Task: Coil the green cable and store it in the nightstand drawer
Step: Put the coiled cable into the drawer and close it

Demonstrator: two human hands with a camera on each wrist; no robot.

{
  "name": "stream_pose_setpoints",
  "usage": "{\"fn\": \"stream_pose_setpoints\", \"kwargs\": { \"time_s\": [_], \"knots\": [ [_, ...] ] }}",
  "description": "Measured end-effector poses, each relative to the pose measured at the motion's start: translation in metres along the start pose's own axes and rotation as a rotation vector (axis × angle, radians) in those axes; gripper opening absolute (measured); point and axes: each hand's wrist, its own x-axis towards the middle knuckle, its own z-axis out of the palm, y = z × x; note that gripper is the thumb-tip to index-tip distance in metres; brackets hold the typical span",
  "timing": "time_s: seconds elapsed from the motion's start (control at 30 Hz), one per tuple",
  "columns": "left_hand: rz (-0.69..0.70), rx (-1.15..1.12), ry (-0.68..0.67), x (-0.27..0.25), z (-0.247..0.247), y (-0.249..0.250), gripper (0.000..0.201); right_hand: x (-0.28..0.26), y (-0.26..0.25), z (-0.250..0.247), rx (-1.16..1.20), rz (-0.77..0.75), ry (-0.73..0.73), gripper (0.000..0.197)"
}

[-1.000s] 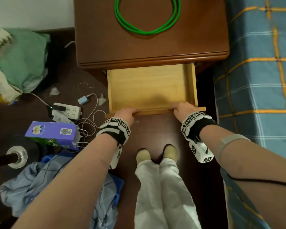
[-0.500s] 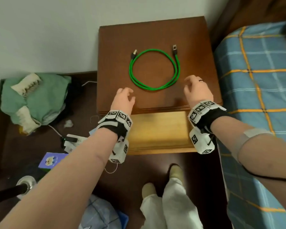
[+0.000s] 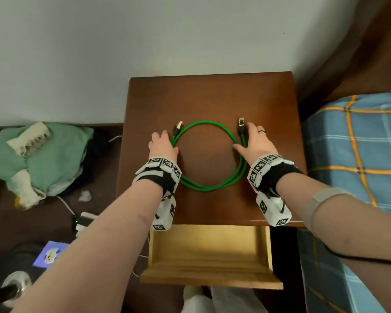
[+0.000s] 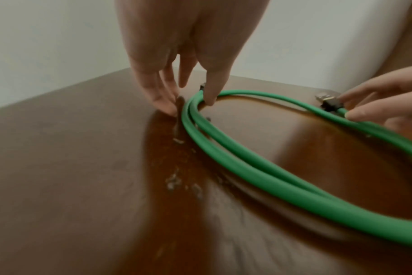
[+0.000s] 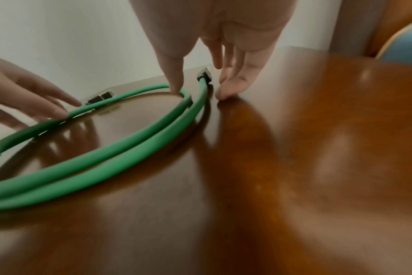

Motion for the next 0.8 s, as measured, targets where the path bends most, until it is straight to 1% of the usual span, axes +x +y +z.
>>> {"fn": "stream_pose_setpoints", "kwargs": {
  "time_s": [0.13, 0.2, 0.4, 0.5, 0.57, 0.8],
  "knots": [
    [0.079, -0.058, 0.008, 0.017, 0.003, 0.004, 0.053, 0.015, -0.01, 0.001, -0.119, -0.127, -0.034, 0.057],
    [0.107, -0.062, -0.001, 0.02, 0.0, 0.003, 0.052, 0.019, -0.016, 0.001, -0.191, -0.169, -0.058, 0.055],
    [0.114, -0.116, -0.03, 0.009, -0.008, -0.006, 0.052, 0.018, -0.029, -0.009, -0.32, -0.157, -0.132, 0.055],
    [0.121, -0.161, -0.032, -0.002, -0.011, -0.015, 0.05, 0.002, -0.033, -0.006, -0.345, -0.128, -0.149, 0.048],
    [0.136, -0.172, -0.05, -0.013, -0.013, -0.023, 0.05, -0.015, -0.031, 0.001, -0.31, -0.101, -0.138, 0.043],
    [0.196, -0.193, -0.126, -0.079, -0.018, -0.073, 0.052, -0.103, -0.019, 0.04, -0.052, 0.03, -0.101, 0.04]
  ]
}}
